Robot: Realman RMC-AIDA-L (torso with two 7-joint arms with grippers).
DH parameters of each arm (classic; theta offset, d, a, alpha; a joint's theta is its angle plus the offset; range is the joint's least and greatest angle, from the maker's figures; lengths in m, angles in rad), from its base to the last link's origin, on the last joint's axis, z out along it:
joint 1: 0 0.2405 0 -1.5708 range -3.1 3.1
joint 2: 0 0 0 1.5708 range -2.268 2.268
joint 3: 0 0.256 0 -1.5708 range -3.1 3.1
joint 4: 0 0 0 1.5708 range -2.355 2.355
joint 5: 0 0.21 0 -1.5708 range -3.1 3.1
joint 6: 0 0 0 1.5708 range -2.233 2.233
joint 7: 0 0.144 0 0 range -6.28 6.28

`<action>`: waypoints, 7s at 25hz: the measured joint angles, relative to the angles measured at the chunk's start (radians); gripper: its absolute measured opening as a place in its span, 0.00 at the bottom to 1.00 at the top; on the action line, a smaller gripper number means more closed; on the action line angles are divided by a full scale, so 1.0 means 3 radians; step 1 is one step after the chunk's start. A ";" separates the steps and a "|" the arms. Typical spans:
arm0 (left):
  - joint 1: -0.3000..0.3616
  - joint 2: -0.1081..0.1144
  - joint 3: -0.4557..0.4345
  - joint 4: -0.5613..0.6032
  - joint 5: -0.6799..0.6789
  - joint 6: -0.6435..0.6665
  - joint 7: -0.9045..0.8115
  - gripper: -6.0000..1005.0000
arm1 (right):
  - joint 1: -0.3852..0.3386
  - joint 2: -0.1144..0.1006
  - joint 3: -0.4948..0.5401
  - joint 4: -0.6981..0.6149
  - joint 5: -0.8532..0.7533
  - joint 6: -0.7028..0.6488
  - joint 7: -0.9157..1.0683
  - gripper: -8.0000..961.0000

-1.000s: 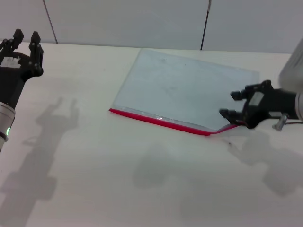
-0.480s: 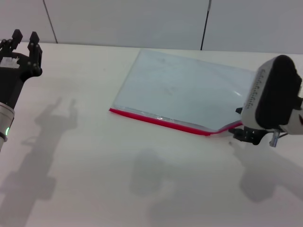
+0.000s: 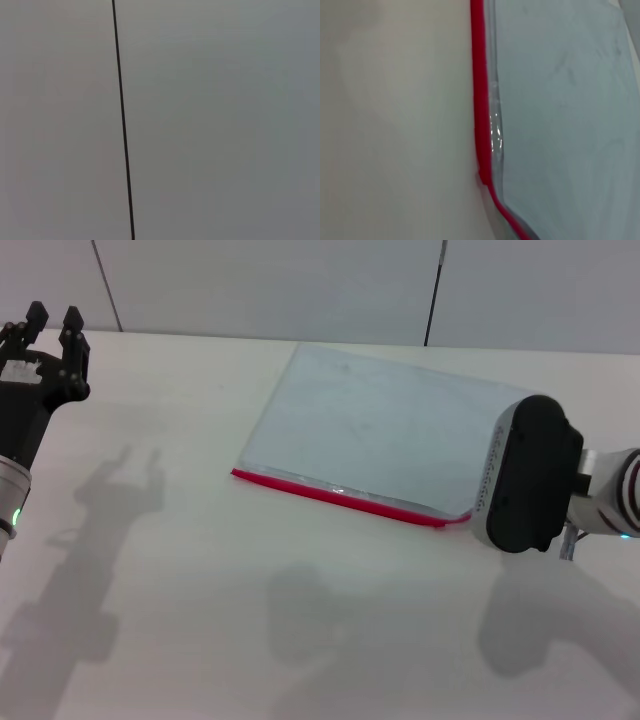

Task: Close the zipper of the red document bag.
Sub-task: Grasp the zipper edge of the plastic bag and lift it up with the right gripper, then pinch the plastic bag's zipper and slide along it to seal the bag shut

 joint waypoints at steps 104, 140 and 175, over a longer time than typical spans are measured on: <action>-0.0900 -0.0043 0.0228 -0.1068 0.1163 -0.2269 0.2636 0.36 | 0.0916 0.0000 -0.0345 0.0786 -0.0023 0.0235 0.0457 0.06; -0.0880 -0.0046 0.0264 -0.1120 0.1274 -0.2244 0.2791 0.36 | 0.0985 0.0000 -0.0483 0.0866 -0.0023 0.0236 0.0447 0.06; -0.0782 -0.0044 0.0280 -0.1035 0.1358 -0.2185 0.2766 0.28 | 0.0990 0.0000 -0.0636 0.0792 -0.0023 0.0276 0.0457 0.06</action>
